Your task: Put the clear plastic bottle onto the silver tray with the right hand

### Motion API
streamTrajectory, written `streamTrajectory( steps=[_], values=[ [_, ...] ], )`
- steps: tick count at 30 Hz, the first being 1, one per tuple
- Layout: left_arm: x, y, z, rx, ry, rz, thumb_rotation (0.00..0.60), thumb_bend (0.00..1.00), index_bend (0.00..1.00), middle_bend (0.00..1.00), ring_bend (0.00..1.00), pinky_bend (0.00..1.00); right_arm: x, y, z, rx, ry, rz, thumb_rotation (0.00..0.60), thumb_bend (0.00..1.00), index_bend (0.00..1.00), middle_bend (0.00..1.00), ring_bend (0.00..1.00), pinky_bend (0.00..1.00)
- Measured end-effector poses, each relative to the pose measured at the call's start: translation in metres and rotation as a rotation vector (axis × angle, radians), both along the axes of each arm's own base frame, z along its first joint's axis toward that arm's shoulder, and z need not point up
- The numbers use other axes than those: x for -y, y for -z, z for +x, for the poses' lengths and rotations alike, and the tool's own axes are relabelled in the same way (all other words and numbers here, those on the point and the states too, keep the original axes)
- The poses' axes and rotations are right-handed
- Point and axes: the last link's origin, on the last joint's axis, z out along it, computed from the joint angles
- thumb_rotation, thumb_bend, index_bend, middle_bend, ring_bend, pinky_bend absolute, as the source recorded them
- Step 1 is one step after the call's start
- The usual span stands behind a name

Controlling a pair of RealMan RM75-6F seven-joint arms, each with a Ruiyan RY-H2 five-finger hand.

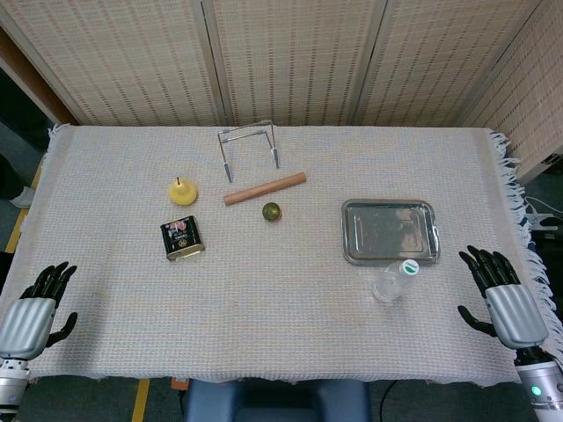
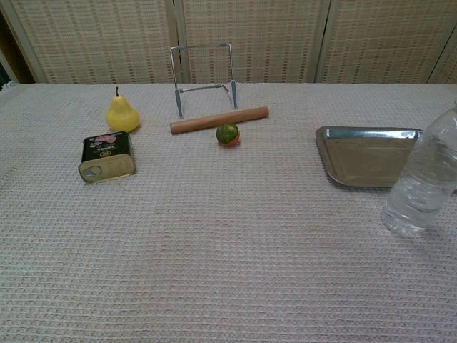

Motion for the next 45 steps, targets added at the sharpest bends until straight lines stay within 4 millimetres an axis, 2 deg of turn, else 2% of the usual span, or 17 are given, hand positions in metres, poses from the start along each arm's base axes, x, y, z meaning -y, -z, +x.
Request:
streamTrajectory(
  steps=[16, 22, 32, 42, 45],
  values=[
    [0.001, 0.001, 0.001, 0.004, 0.005, -0.023, 0.6, 0.42, 0.03, 0.0, 0.01, 0.28, 0.006, 0.006, 0.001, 0.065, -0.001, 0.058, 0.6, 0.03, 0.0, 0.0, 0.0, 0.01],
    [0.001, -0.001, 0.0, 0.017, -0.002, -0.026, 0.6, 0.41, 0.03, 0.0, 0.01, 0.29, 0.024, 0.023, 0.002, 0.159, -0.016, 0.081, 0.6, 0.03, 0.0, 0.0, 0.0, 0.01],
    [0.002, -0.003, -0.001, 0.018, -0.01, -0.027, 0.6, 0.41, 0.03, 0.0, 0.01, 0.29, 0.047, 0.059, 0.022, 0.333, -0.085, 0.303, 0.6, 0.03, 0.0, 0.0, 0.0, 0.01],
    [0.004, 0.0, 0.002, 0.007, 0.002, -0.046, 0.6, 0.41, 0.04, 0.0, 0.01, 0.29, 0.072, 0.078, 0.04, 0.425, -0.1, 0.32, 0.6, 0.03, 0.07, 0.0, 0.0, 0.05],
    [0.004, 0.0, 0.001, 0.007, -0.002, -0.046, 0.6, 0.41, 0.04, 0.0, 0.01, 0.29, 0.078, 0.081, 0.041, 0.46, -0.095, 0.31, 0.6, 0.03, 0.14, 0.06, 0.0, 0.11]
  ],
)
